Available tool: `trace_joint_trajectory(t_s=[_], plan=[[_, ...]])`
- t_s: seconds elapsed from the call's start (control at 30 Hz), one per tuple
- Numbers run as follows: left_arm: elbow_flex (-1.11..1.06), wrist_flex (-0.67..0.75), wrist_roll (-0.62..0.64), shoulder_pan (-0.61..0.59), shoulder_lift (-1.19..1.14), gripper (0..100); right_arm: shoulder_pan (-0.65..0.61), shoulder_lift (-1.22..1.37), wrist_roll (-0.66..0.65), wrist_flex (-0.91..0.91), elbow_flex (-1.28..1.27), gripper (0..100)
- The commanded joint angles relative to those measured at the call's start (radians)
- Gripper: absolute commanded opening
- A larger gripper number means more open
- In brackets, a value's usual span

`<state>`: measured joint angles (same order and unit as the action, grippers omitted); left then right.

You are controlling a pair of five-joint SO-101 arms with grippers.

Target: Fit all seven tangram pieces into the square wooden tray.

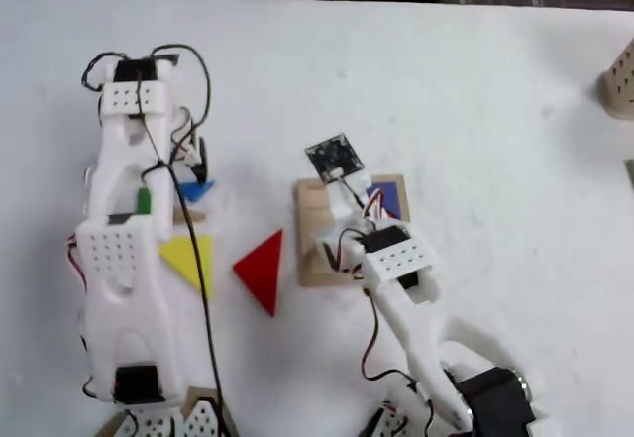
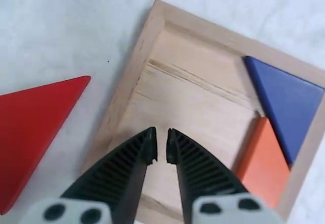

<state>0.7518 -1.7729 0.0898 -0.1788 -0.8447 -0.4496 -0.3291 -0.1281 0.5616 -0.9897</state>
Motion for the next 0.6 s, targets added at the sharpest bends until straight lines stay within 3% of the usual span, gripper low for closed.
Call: trace_joint_trajectory(t_s=[0.0, 0.3, 0.4, 0.57], plan=[[-0.230, 0.058, -0.023, -0.016, 0.291, 19, 0.010, -0.005, -0.014, -0.022, 0.071, 4.6], [-0.875, 0.506, -0.015, 0.033, 0.700, 21, 0.013, -0.002, -0.014, -0.022, 0.072, 4.6], [-0.990, 0.618, -0.014, 0.064, 0.723, 21, 0.013, -0.002, -0.014, -0.016, 0.071, 4.6], [-1.046, 0.680, -0.023, 0.059, 0.720, 21, 0.015, -0.004, -0.014, -0.013, 0.069, 4.6]])
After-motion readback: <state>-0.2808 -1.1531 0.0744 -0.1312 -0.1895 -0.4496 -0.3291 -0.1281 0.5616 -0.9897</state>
